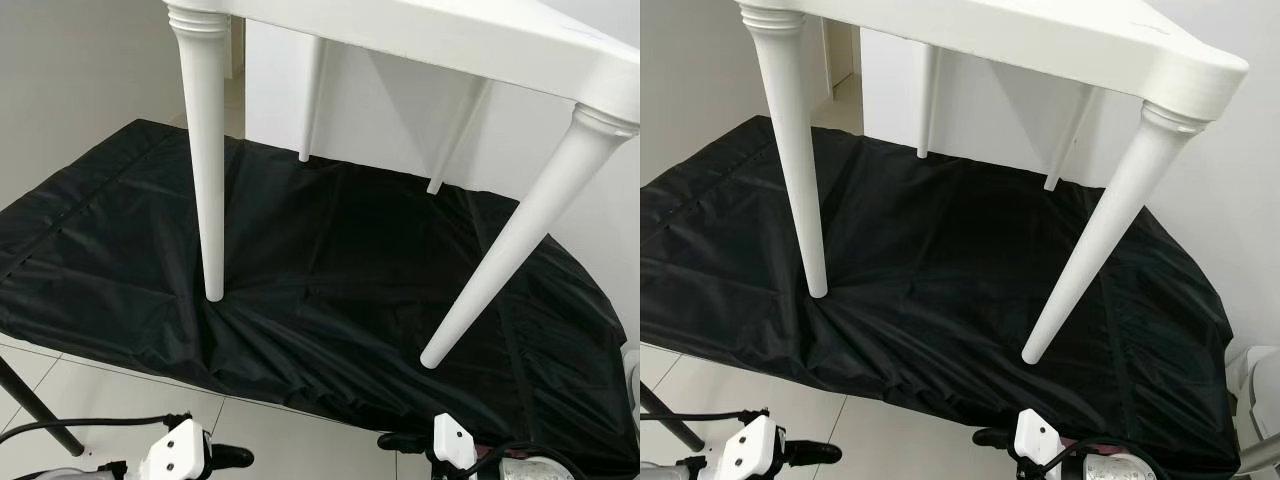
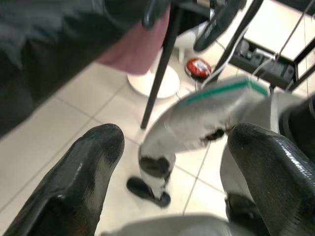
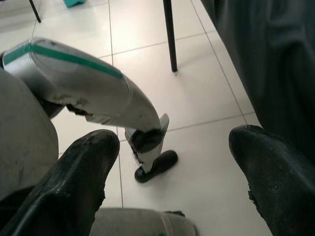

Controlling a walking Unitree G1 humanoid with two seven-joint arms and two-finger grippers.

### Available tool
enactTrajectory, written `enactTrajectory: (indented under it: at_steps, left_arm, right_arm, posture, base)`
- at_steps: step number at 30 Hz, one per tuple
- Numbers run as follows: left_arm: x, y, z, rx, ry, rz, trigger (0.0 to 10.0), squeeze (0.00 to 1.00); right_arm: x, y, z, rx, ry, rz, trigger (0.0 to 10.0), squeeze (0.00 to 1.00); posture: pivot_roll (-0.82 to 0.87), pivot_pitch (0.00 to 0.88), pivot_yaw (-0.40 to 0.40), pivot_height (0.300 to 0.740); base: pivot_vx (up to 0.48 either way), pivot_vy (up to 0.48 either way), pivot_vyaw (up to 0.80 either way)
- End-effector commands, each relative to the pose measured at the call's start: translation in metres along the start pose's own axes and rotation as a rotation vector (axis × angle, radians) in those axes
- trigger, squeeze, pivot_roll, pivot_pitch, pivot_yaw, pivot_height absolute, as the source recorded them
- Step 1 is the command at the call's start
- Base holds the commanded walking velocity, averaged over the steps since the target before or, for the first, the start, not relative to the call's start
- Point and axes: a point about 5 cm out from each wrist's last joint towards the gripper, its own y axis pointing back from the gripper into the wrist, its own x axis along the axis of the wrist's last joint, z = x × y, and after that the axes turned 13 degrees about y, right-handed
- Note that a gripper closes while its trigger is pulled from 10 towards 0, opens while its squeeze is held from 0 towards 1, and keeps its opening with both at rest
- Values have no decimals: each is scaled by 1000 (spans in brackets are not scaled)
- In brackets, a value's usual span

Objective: Building children table

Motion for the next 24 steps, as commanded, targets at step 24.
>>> enactTrajectory:
  at_steps: [24]
  left_arm:
    - [-74, -16, 51, -48, 217, -187, 10000, 0]
  right_arm:
    - [-67, 8, -8, 31, -4, -301, 10000, 0]
  posture:
    - [49, 0, -74, 740]
  base:
    - [0, 0, 0]
